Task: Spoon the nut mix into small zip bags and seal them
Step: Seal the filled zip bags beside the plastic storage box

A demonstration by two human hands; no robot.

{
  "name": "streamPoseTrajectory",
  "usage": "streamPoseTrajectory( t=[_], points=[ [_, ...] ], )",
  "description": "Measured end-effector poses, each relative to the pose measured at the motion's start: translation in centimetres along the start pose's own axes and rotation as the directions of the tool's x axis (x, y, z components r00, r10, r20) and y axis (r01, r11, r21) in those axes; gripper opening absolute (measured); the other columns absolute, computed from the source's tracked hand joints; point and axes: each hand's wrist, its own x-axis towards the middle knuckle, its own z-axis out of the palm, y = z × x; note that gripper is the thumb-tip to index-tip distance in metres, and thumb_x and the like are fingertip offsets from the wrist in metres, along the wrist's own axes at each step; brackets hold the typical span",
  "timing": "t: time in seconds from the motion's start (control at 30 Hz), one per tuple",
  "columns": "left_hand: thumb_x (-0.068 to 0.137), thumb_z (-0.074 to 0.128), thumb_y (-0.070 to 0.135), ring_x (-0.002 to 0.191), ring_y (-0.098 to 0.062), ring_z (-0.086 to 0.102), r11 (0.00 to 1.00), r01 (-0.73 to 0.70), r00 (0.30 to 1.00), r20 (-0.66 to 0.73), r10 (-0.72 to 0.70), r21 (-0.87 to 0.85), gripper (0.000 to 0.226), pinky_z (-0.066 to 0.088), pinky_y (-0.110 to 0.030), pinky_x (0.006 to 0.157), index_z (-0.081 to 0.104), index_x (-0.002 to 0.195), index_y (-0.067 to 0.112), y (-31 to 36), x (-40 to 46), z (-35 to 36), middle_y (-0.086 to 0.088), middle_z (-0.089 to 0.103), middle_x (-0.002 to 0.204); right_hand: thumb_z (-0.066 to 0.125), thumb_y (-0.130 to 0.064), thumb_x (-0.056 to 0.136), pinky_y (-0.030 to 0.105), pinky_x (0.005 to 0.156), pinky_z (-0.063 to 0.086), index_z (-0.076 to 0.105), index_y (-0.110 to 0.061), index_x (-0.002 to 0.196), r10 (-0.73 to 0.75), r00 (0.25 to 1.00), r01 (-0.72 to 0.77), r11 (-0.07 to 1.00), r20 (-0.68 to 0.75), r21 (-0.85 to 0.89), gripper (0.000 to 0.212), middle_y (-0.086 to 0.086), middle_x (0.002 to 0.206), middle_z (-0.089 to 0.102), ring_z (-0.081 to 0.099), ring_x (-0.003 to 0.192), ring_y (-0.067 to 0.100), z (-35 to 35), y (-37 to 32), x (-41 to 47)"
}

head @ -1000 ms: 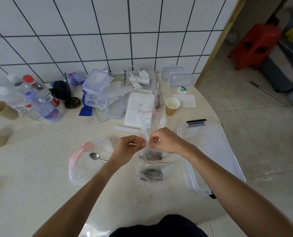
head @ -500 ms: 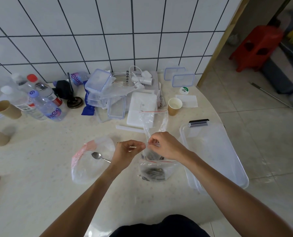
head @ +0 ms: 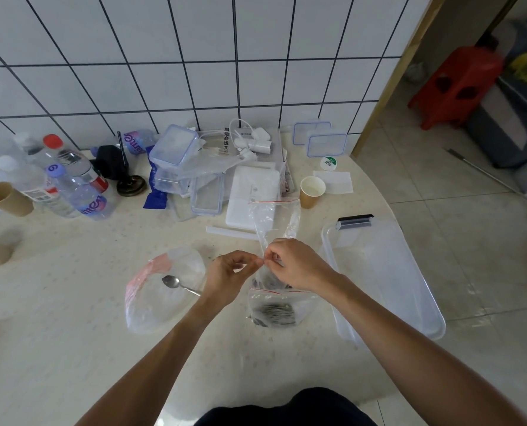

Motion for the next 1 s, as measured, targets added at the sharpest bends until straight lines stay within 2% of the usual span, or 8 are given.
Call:
streamPoseTrajectory(
  t=[0.17,0.33,0.5,0.7,0.77,0.87,0.93,1.0],
  points=[
    [0.095,0.073,0.026,0.09,-0.011,0.072,1.0,-0.019,1.0,0.024,0.019,0.025,0.009,0.057,-0.038,0.093,0.077,0.092,0.019,0.3,0.1,0.0,0.008,0.077,0.092,0.057,-0.019,0.1,0.027,0.071,0.039,0.071,-0.012,0.097,-0.055,0.998,0.053,0.996,-0.013,-0.073,0.015,-0.001,0.095,0.071,0.064,0.081,0.019,-0.1,-0.1,0.1],
    [0.098,0.07,0.022,0.091,-0.015,0.07,0.997,-0.042,0.998,0.052,0.039,0.068,0.012,0.056,-0.037,0.092,0.074,0.093,0.012,0.6,0.1,-0.3,0.003,0.076,0.094,0.051,-0.022,0.104,0.034,0.08,0.049,0.069,-0.01,0.102,-0.102,0.995,0.098,0.983,-0.016,-0.153,0.022,0.001,0.099,0.07,0.064,0.083,0.02,-0.1,-0.3,-0.2],
    [0.099,0.07,0.025,0.093,-0.016,0.07,0.999,0.016,0.998,0.053,-0.017,0.029,0.016,0.053,-0.029,0.088,0.072,0.092,0.011,0.4,0.0,-1.3,0.001,0.075,0.096,0.046,-0.018,0.106,0.038,0.086,0.045,0.065,-0.008,0.099,-0.147,0.989,0.144,0.959,0.006,-0.243,0.023,0.006,0.097,0.067,0.061,0.086,0.024,-1.0,0.8,-0.7],
    [0.098,0.071,0.026,0.08,-0.003,0.067,0.992,0.118,0.993,0.013,-0.118,-0.031,0.016,0.05,-0.015,0.07,0.073,0.088,0.014,-0.3,-0.4,-2.3,0.005,0.076,0.092,0.048,-0.023,0.107,0.035,0.088,0.042,0.063,-0.011,0.093,-0.112,0.994,0.113,0.966,0.016,-0.233,0.024,0.003,0.094,0.066,0.06,0.088,0.022,-2.4,3.3,-1.9],
    [0.097,0.071,0.023,0.078,-0.001,0.066,0.99,0.132,0.991,0.007,-0.132,-0.056,0.016,0.05,-0.014,0.069,0.073,0.088,0.011,-0.4,-0.6,-2.5,0.004,0.076,0.092,0.05,-0.025,0.107,0.032,0.088,0.04,0.065,-0.011,0.093,-0.088,0.996,0.088,0.97,0.012,-0.228,0.024,0.002,0.095,0.067,0.061,0.09,0.021,-2.8,4.2,-2.4],
    [0.098,0.071,0.02,0.084,-0.005,0.066,0.99,0.129,0.992,0.022,-0.128,-0.063,0.016,0.049,-0.014,0.076,0.073,0.088,0.008,-0.3,-0.7,-2.5,-0.002,0.076,0.094,0.055,-0.029,0.106,0.024,0.081,0.035,0.068,-0.01,0.091,-0.07,0.997,0.072,0.976,0.017,-0.205,0.027,-0.001,0.092,0.067,0.059,0.087,0.015,-3.3,5.2,-3.1],
    [0.098,0.071,0.022,0.075,0.0,0.062,0.989,0.137,0.991,0.016,-0.136,-0.052,0.017,0.045,-0.01,0.068,0.072,0.085,0.009,-0.2,-0.6,-2.3,0.006,0.074,0.086,0.058,-0.031,0.105,0.019,0.073,0.032,0.068,-0.009,0.087,-0.042,0.999,0.046,0.987,0.032,-0.152,0.03,-0.004,0.084,0.062,0.053,0.081,0.01,-3.4,5.7,-3.6],
    [0.098,0.071,0.023,0.063,0.005,0.056,0.988,0.146,0.989,0.009,-0.145,-0.051,0.019,0.042,-0.008,0.056,0.071,0.084,0.009,-0.3,-0.6,-2.1,0.015,0.069,0.077,0.06,-0.032,0.104,0.022,0.069,0.036,0.067,-0.006,0.083,-0.006,0.999,0.01,0.995,0.043,-0.096,0.035,-0.002,0.08,0.061,0.054,0.077,0.013,-3.3,6.0,-4.0]
  ],
)
